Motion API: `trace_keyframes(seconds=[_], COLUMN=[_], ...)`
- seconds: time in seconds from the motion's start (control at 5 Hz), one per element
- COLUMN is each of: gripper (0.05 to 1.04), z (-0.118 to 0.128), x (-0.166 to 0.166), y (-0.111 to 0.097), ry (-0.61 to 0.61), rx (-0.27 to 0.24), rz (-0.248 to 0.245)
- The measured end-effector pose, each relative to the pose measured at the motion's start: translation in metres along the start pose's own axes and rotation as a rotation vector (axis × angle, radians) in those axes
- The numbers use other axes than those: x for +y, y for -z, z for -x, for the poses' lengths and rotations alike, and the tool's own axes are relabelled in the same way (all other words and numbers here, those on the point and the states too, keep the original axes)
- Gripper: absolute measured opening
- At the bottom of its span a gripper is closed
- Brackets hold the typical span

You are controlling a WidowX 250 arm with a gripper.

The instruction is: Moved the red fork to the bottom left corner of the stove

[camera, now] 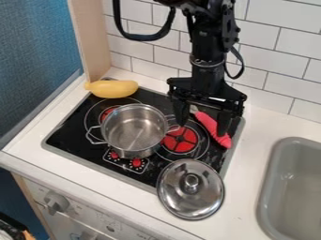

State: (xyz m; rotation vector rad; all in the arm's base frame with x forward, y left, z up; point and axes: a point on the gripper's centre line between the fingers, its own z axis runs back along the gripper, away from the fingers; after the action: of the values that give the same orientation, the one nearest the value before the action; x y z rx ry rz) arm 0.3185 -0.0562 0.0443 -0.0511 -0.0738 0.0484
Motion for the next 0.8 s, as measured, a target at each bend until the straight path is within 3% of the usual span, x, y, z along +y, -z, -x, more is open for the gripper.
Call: trace_keyframes(seconds=[0.2,0.6,0.8], gripper=[0.999,0.999,0.999], z=[0.004,-0.021,-0.027], x=[0.001,-0.005,-0.002], y=[0.01,0.018,0.026], ry=[-0.012,-0.498,-0.698], rx=[0.034,-0.019,-0.045], rz=[-0.007,0.022,0.007])
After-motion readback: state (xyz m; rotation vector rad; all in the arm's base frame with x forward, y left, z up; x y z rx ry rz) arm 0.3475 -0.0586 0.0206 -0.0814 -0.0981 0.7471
